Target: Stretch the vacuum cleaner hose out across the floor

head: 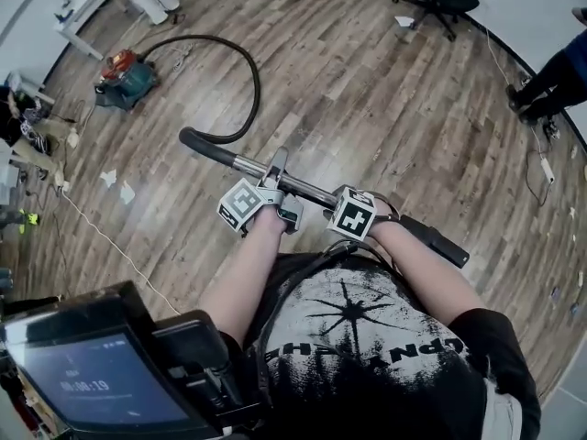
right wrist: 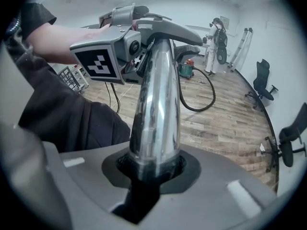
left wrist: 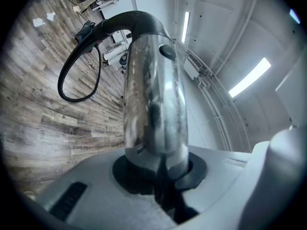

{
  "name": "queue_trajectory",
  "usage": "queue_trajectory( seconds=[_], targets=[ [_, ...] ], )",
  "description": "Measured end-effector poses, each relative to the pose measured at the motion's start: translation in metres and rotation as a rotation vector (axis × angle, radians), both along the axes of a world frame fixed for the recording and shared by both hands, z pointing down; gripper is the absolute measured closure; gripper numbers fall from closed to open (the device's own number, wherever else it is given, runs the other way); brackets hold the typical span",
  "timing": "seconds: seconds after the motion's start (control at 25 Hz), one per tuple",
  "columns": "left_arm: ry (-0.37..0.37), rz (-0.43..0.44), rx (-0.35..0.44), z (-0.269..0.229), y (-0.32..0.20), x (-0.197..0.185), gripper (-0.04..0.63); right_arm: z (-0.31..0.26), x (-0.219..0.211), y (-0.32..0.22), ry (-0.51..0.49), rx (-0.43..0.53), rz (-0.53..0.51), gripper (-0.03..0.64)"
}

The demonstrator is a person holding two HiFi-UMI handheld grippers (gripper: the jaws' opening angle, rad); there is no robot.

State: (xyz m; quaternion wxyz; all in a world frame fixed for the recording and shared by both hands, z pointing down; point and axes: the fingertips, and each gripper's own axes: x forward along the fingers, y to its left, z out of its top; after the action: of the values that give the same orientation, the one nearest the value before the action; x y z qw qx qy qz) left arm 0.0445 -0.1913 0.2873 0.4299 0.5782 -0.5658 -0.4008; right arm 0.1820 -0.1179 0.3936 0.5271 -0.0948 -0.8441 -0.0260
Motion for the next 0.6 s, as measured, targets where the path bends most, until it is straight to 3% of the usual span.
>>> queue_trajectory(
  seconds=[0.12,0.6],
  targets=[
    [-0.004,-0.003,0.009,-0.007,0.002,0.008,0.545,-0.005,0.007,0.002,-0.018,0.02,-0.005,0.52],
    [-0.004,-0.016,0.005,-0.013,0.051,-0.021,0.545,-0.009,-0.021,0.051,-0.017,0.049,-0.008,0.526]
  ],
)
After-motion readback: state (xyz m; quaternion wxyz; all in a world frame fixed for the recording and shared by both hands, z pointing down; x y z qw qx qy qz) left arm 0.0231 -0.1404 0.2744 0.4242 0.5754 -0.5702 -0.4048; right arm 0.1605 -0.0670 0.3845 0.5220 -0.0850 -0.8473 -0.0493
